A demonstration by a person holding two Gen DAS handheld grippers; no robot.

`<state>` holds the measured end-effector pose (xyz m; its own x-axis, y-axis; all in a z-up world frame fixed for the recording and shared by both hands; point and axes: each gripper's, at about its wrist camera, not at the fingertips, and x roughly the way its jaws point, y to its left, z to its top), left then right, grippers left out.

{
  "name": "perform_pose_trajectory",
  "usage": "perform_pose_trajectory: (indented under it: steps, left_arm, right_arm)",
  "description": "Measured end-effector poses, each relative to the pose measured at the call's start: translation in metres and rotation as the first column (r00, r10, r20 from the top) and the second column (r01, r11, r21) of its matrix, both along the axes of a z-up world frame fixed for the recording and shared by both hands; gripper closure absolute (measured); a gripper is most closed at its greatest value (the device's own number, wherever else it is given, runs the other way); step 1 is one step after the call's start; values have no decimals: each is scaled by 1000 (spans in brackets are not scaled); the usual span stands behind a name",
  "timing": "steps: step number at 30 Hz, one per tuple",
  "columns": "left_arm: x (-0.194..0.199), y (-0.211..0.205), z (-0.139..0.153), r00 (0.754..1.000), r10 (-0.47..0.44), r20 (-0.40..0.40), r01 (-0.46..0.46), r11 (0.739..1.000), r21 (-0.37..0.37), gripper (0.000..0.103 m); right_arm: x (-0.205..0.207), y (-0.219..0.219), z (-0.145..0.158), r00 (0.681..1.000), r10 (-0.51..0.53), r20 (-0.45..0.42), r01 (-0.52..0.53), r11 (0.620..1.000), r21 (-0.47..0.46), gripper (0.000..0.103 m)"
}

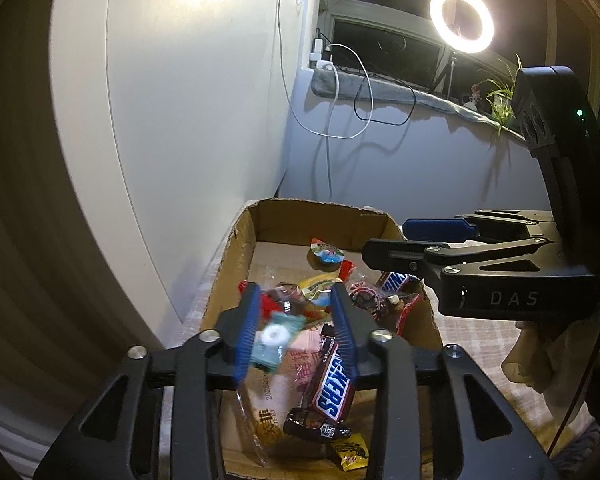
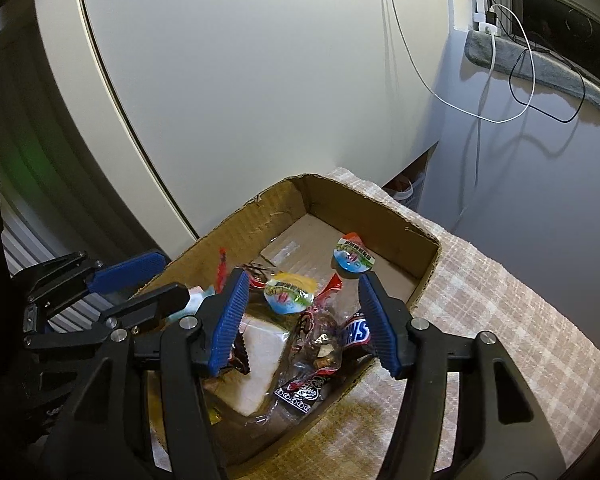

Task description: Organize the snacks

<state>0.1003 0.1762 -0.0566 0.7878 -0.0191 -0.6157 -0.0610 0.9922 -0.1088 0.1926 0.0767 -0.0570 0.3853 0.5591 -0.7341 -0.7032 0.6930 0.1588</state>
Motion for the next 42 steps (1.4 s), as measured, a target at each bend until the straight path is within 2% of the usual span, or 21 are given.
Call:
perform_pose_trajectory:
  steps: [2, 3, 6, 8, 9, 29, 34, 42]
  left_arm:
    - [-1, 0, 0, 1000, 2, 3, -2, 1000, 3, 61]
    - [-1, 0, 0, 1000, 3, 5, -3, 1000, 6, 55]
    - [-2, 0, 0, 1000, 1, 11, -1, 1000, 9, 47]
    - [-3, -1, 0, 1000, -4, 12, 4, 1000, 13, 43]
    - [-3, -2, 0, 1000, -4, 13, 4, 1000, 17, 40]
    - [-22, -12, 12, 999, 10, 34, -11, 1000, 28, 37]
    - [-30, -15, 17, 999, 16, 47, -18, 999, 34, 36]
    - [-53, -21, 18, 997, 54, 58, -56, 998, 34, 33]
  right_arm:
    - [0, -1, 1, 1000, -9, 8, 9, 1000, -2, 34]
    - [0, -1, 2, 1000, -13, 14, 13, 1000, -2, 28]
    - [0, -1, 3, 1000, -13, 22, 13, 1000, -10, 27]
    - [0, 0, 2, 1000, -15, 25, 16, 1000, -20, 16]
    - [0, 0, 3, 999, -15, 30, 16, 1000, -19, 15]
    - [-23, -17, 23, 998, -31, 61, 30, 1000, 7, 15]
    - [-35, -23, 30, 996, -36, 80, 35, 999, 18, 9]
    - [-61, -42, 36, 992, -68, 107, 64, 997, 45, 8]
